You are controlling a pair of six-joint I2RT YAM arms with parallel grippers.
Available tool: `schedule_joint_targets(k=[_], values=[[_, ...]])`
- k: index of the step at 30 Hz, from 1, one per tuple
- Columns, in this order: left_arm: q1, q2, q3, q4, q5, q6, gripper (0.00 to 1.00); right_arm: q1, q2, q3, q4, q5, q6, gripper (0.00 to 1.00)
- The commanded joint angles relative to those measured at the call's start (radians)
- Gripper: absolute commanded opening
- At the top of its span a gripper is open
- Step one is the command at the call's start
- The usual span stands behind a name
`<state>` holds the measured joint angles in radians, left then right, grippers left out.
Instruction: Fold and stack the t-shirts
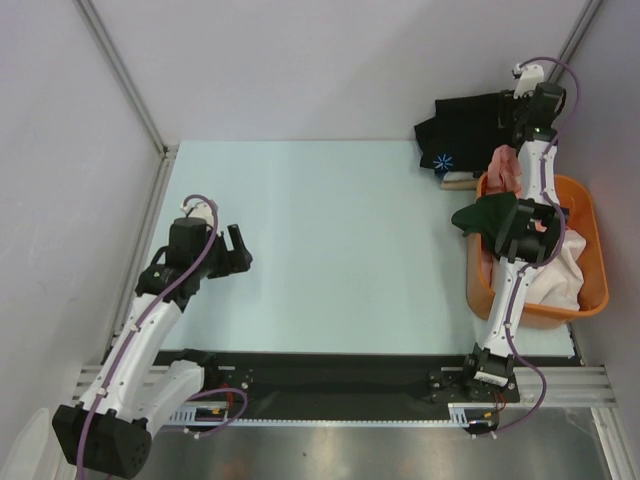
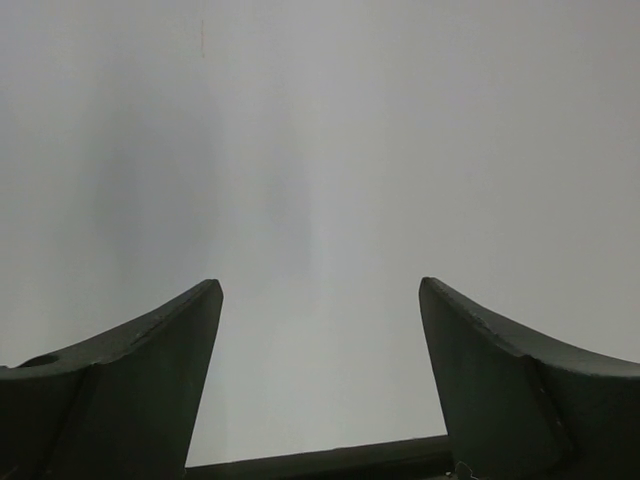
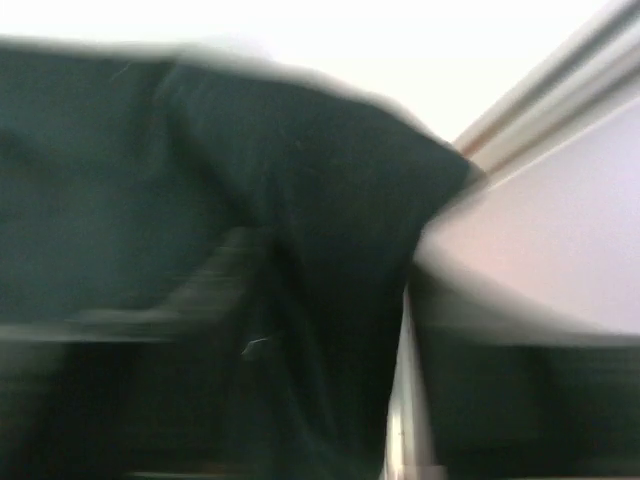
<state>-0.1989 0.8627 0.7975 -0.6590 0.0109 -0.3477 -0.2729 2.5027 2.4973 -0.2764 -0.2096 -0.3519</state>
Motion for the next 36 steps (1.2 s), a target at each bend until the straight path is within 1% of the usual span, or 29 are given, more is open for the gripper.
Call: schedule_joint_targets(k=[1, 2, 3, 7, 9, 11, 13, 14, 16, 18, 19, 20, 21, 22, 23, 24, 25, 26, 27, 28, 29, 30, 31, 32, 33, 34, 35, 36], values=[[0.0, 0.004, 0.003, 0.015, -0.002, 0.004, 0.86, -0.037, 0.018, 0.006, 0.253, 0.117, 0.031, 0.74], [0.0, 0.006, 0.003, 0.015, -0.002, 0.006, 0.85, -0.035, 0.028, -0.008, 0.267, 0.174, 0.05, 0.88], [0.0, 0.007, 0.005, 0.015, -0.003, 0.004, 0.86, -0.035, 0.033, -0.018, 0.323, 0.194, 0.089, 0.99], [0.001, 0.001, 0.003, 0.016, -0.003, 0.004, 0.86, -0.017, 0.001, -0.035, 0.336, 0.286, 0.161, 1.0], [0.0, -0.01, 0.002, 0.018, -0.003, 0.004, 0.86, -0.008, -0.077, -0.072, 0.354, 0.294, 0.198, 1.0], [0.0, -0.017, 0.0, 0.021, -0.003, 0.006, 0.86, 0.0, -0.138, -0.139, 0.362, 0.279, 0.269, 1.0], [0.0, -0.031, 0.0, 0.021, -0.003, 0.006, 0.86, 0.001, -0.217, -0.173, 0.329, 0.248, 0.359, 1.0], [0.001, -0.039, -0.001, 0.024, -0.003, 0.007, 0.86, 0.004, -0.24, -0.179, 0.281, 0.221, 0.398, 1.0], [0.003, -0.06, -0.003, 0.027, -0.002, 0.007, 0.86, 0.017, -0.313, -0.216, 0.211, 0.198, 0.432, 1.0], [0.003, -0.073, -0.006, 0.032, 0.003, 0.009, 0.87, 0.046, -0.373, -0.261, 0.148, 0.249, 0.493, 1.0], [0.007, -0.08, -0.006, 0.033, 0.006, 0.009, 0.87, 0.055, -0.44, -0.287, 0.131, 0.26, 0.525, 1.0], [0.007, -0.089, -0.006, 0.036, 0.009, 0.009, 0.87, 0.069, -0.487, -0.366, 0.106, 0.25, 0.566, 1.0], [0.009, -0.093, -0.006, 0.035, 0.009, 0.01, 0.87, 0.105, -0.531, -0.414, 0.103, 0.245, 0.58, 1.0], [0.009, -0.096, -0.004, 0.035, 0.008, 0.01, 0.87, 0.136, -0.627, -0.473, 0.1, 0.257, 0.588, 1.0], [0.009, -0.103, -0.006, 0.038, 0.011, 0.01, 0.87, 0.167, -0.672, -0.567, 0.077, 0.275, 0.587, 1.0], [0.009, -0.109, -0.006, 0.038, 0.017, 0.012, 0.87, 0.202, -0.715, -0.624, 0.065, 0.303, 0.582, 1.0], [0.01, -0.113, -0.007, 0.042, 0.024, 0.012, 0.88, 0.274, -0.81, -0.677, 0.053, 0.343, 0.582, 1.0], [0.01, -0.119, -0.007, 0.042, 0.029, 0.012, 0.88, 0.334, -0.856, -0.809, 0.046, 0.358, 0.574, 1.0], [0.01, -0.12, -0.006, 0.044, 0.035, 0.013, 0.88, 0.389, -0.911, -0.877, 0.051, 0.386, 0.586, 1.0], [0.012, -0.125, -0.006, 0.045, 0.046, 0.013, 0.88, 0.473, -0.962, -0.946, 0.06, 0.394, 0.6, 1.0], [0.013, -0.126, -0.001, 0.047, 0.053, 0.015, 0.88, 0.522, -1.058, -1.021, 0.069, 0.392, 0.617, 1.0], [0.013, -0.131, 0.0, 0.047, 0.061, 0.016, 0.88, 0.566, -1.102, -1.137, 0.066, 0.392, 0.677, 1.0], [0.012, -0.136, 0.002, 0.045, 0.06, 0.018, 0.88, 0.651, -1.139, -1.197, 0.062, 0.369, 0.692, 1.0], [0.013, -0.14, 0.002, 0.042, 0.054, 0.016, 0.88, 0.696, -1.21, -1.245, 0.039, 0.368, 0.711, 1.0], [0.012, -0.151, 0.002, 0.042, 0.051, 0.018, 0.88, 0.739, -1.241, -1.291, 0.03, 0.378, 0.74, 1.0], [0.013, -0.155, 0.005, 0.041, 0.05, 0.018, 0.88, 0.791, -1.28, -1.377, 0.017, 0.424, 0.773, 1.0], [0.012, -0.163, 0.002, 0.044, 0.061, 0.018, 0.88, 0.881, -1.338, -1.412, -0.012, 0.459, 0.804, 1.0], [0.012, -0.169, -0.001, 0.048, 0.066, 0.019, 0.88, 0.932, -1.376, -1.457, -0.017, 0.495, 0.829, 1.0]])
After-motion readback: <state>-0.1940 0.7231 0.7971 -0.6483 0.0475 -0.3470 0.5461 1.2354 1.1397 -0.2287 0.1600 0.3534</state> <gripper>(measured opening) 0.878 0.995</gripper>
